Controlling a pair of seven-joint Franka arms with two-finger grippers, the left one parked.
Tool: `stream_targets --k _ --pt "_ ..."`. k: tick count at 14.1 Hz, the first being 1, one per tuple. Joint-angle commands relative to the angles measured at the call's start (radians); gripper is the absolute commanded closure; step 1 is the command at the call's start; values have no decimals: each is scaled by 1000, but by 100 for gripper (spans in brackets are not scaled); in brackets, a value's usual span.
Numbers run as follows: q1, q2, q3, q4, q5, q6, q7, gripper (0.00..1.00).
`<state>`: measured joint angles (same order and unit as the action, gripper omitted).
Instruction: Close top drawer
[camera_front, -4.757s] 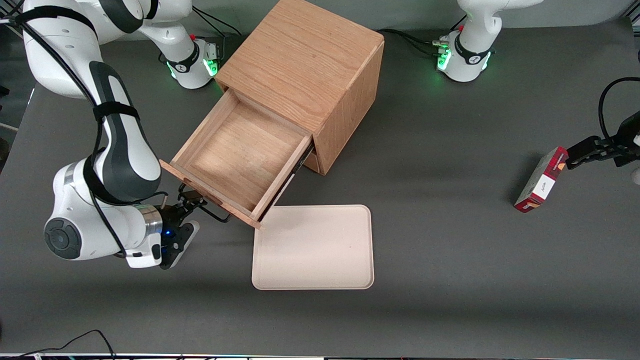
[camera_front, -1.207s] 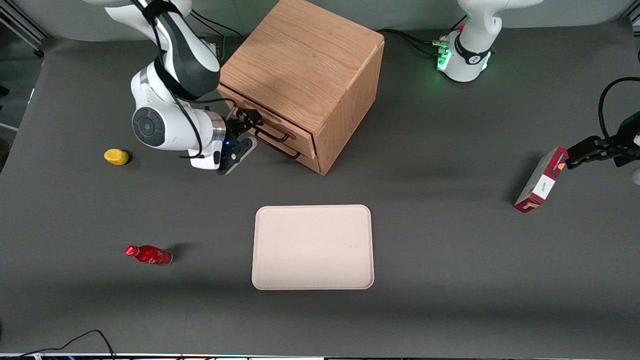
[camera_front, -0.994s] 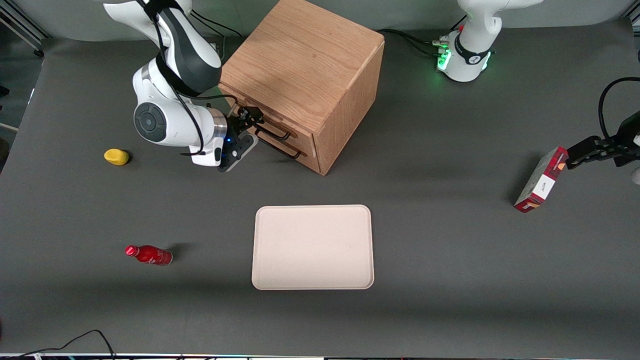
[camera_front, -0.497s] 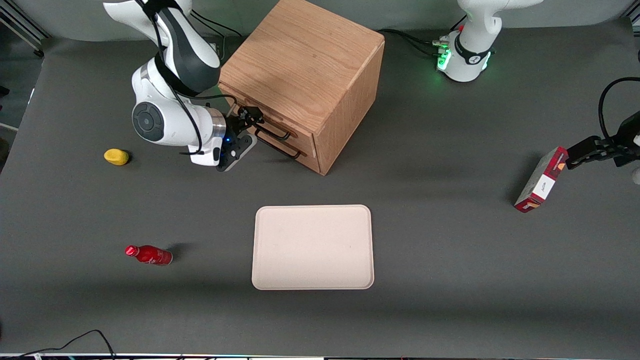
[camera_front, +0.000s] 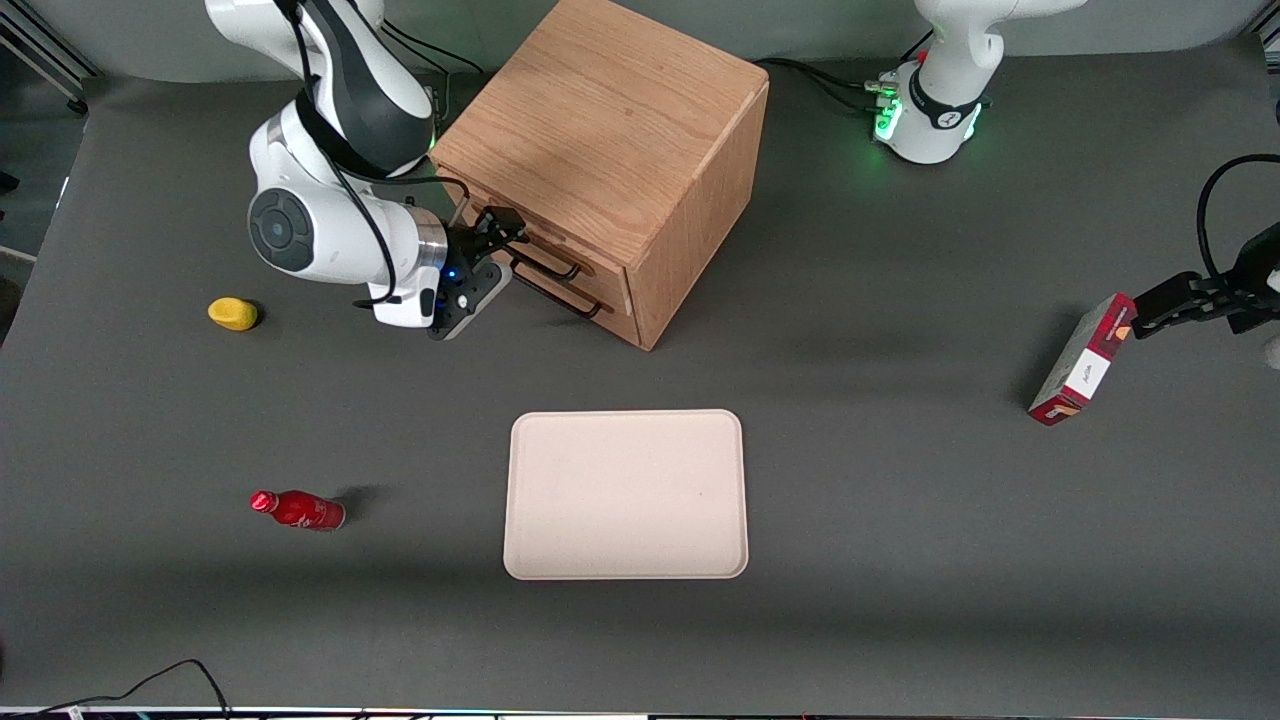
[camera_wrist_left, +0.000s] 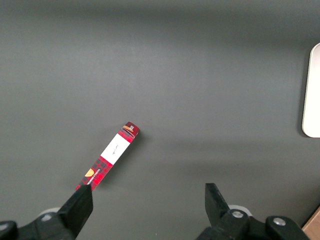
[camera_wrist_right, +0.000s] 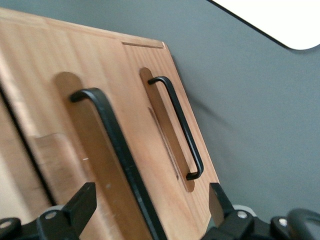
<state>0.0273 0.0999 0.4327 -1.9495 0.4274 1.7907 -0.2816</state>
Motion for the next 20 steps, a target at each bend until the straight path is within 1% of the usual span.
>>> stream_targets --k 1,3,5,6,7,8,10,11,12,13,15,16,18,20 --pt "-7 -14 -5 95 -34 -104 24 0" --pt "-10 -51 -6 154 -76 -163 91 0" --pt "-9 -109 -5 213 -168 -214 183 0" --pt "-9 -147 -5 236 -192 -233 237 0" --pt "-12 -188 -8 248 -200 -261 292 0" --pt "-21 -225 -32 265 -206 -292 335 0" --pt "-20 -275 -118 322 -228 -368 363 0" --pt "-18 -291 -159 351 -248 -413 364 0" --pt "-17 -307 -198 377 -283 -439 367 0" --pt "-14 -334 -230 382 -312 -450 371 0" --pt "-17 -367 -273 360 -375 -465 436 0" --pt "-18 -364 -297 351 -392 -464 467 0" --pt "-18 -335 -357 322 -395 -438 475 0" --pt "-20 -357 -379 191 -395 -319 475 0"
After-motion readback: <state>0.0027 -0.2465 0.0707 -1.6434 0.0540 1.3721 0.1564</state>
